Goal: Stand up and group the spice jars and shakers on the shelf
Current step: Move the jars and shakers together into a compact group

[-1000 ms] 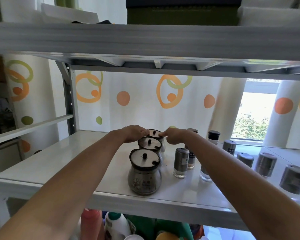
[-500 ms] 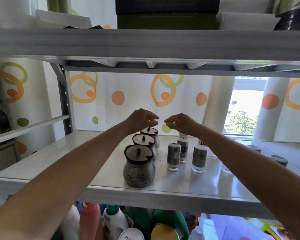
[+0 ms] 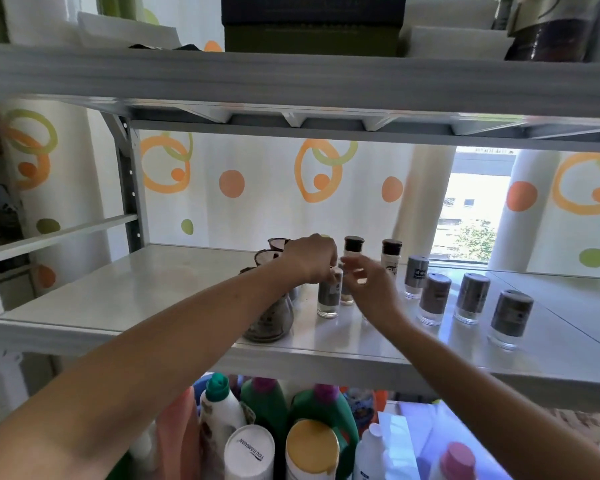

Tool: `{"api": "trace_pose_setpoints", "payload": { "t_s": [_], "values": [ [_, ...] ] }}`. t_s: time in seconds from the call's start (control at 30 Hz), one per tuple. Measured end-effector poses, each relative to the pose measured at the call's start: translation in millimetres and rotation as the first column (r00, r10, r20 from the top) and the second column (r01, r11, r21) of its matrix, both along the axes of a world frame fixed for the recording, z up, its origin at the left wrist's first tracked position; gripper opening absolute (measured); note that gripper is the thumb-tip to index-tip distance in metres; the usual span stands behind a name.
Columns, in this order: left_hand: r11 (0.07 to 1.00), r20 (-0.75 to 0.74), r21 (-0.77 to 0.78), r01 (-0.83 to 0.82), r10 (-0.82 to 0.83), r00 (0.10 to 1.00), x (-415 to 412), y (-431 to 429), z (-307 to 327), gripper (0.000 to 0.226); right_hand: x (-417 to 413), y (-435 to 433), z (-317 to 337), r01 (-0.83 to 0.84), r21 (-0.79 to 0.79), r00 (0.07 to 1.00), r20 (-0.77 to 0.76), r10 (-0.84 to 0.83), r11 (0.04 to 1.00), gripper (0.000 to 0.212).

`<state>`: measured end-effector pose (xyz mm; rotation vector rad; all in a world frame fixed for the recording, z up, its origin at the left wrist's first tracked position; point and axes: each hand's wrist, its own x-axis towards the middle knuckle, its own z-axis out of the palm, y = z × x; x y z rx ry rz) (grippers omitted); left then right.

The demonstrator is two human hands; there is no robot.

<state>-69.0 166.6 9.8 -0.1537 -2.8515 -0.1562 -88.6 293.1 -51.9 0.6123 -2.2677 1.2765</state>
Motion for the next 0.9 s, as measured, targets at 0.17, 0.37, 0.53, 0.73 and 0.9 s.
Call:
{"api": "trace_pose_setpoints", "payload": {
  "t_s": [0.17, 0.37, 0.53, 0.73, 0.9],
  "values": [
    [0.997, -0.039, 0.077, -0.015, 0.018, 0.999, -1.0, 3.5, -5.4, 0.023, 9.7, -11.6, -26.6, 0.022, -0.068, 0.993, 0.115, -0.014, 0.997, 0.041],
    [0.994, -0.004, 0.110, 0.010, -0.010, 1.000, -3.5, 6.0, 0.4, 0.018, 9.0, -13.7, -30.4, -0.002, -0.007, 0.967, 0.255, 0.003, 1.000, 0.039],
    [0.995, 0.050, 0.100, 0.020, -0.025, 0.998, 6.4, -3.3, 8.3, 0.020, 9.5, -14.2, -28.3, -0.120, 0.022, 0.952, 0.287, 0.109, 0.992, 0.034],
    [0.992, 0.092, 0.101, 0.071, -0.080, 0.993, 28.4, -13.2, 12.2, 0.016, 21.3, -14.4, -26.3, -0.172, 0.079, 0.948, 0.285, 0.143, 0.982, 0.038],
    [0.991, 0.107, 0.087, 0.105, -0.114, 0.988, 41.4, -13.6, 14.1, 0.017, 32.6, -13.2, -28.9, -0.161, 0.065, 0.955, 0.261, 0.139, 0.985, 0.041]
  ]
}}
